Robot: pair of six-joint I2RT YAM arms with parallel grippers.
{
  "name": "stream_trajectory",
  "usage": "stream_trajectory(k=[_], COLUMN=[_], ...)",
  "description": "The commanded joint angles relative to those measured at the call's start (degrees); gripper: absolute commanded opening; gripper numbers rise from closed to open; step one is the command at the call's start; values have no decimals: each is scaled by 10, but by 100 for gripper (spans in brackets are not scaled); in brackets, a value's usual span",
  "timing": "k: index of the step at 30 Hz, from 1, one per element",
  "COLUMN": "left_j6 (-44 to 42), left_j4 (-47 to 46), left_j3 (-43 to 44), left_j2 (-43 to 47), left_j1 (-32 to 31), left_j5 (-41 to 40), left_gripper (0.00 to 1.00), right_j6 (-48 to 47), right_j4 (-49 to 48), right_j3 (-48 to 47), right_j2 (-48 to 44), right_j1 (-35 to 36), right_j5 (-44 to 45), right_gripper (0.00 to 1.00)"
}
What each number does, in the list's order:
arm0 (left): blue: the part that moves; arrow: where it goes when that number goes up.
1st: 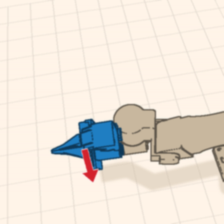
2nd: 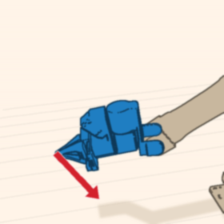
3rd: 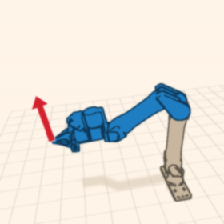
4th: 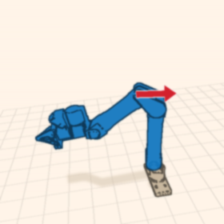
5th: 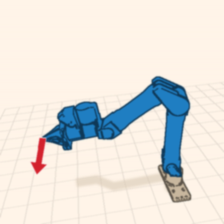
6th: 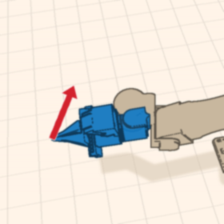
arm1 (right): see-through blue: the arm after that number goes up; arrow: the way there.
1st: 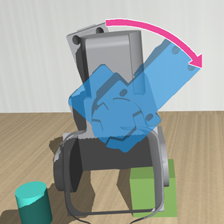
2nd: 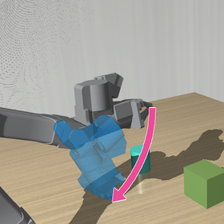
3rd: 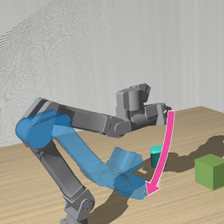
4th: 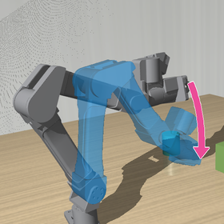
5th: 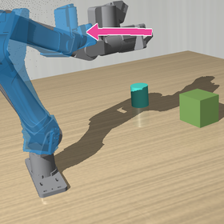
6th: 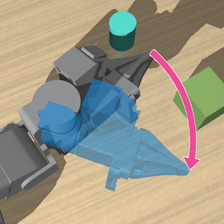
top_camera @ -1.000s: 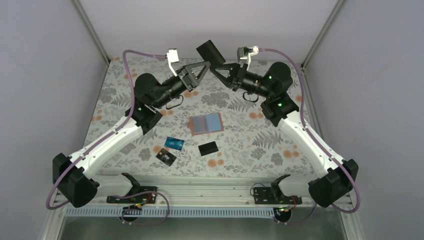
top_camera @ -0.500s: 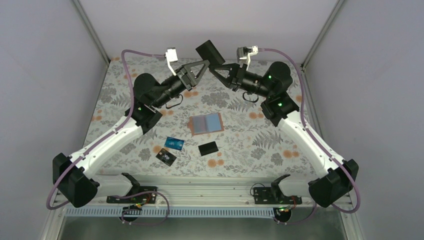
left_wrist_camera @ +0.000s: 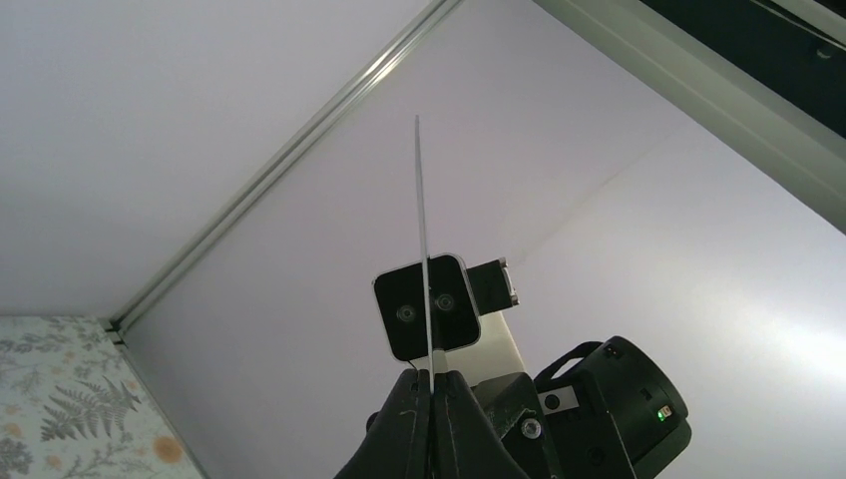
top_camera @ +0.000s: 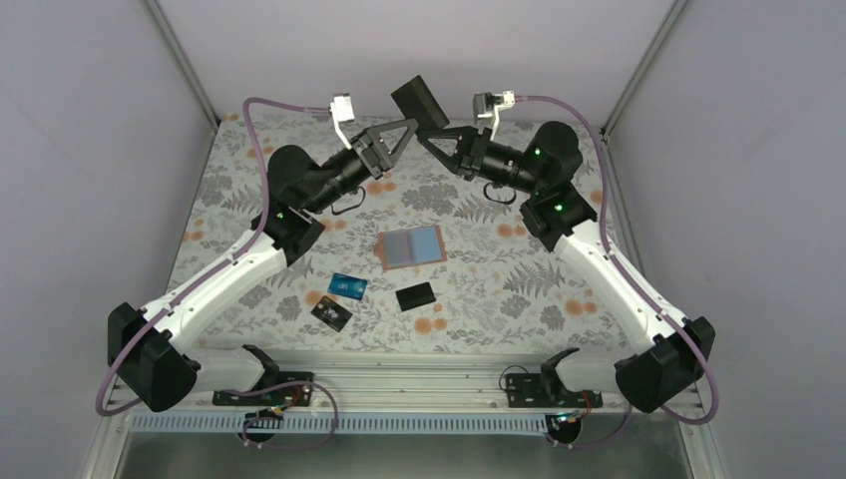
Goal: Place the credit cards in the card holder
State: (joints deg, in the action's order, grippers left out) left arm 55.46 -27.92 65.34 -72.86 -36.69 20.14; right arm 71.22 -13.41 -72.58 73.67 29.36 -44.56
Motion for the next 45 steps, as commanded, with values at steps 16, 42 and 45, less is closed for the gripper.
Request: stream_trajectory(k=[16, 42, 45], left_j6=[-83, -162, -156], left_j4=[218, 269, 252], left_j3=[-16, -161, -163], left_j2=[36, -108, -137], left_j1=[50, 90, 90], left_j5=[-42, 79, 92], left_gripper=[2, 2, 2], right_j6=[-283, -428, -428], right_j4=[312, 272, 254], right_j3=[-62, 120, 128], right_j2=[6, 228, 256], right_j1=[-60, -153, -154], right_j5=[68, 68, 58], right_gripper=[47, 61, 60])
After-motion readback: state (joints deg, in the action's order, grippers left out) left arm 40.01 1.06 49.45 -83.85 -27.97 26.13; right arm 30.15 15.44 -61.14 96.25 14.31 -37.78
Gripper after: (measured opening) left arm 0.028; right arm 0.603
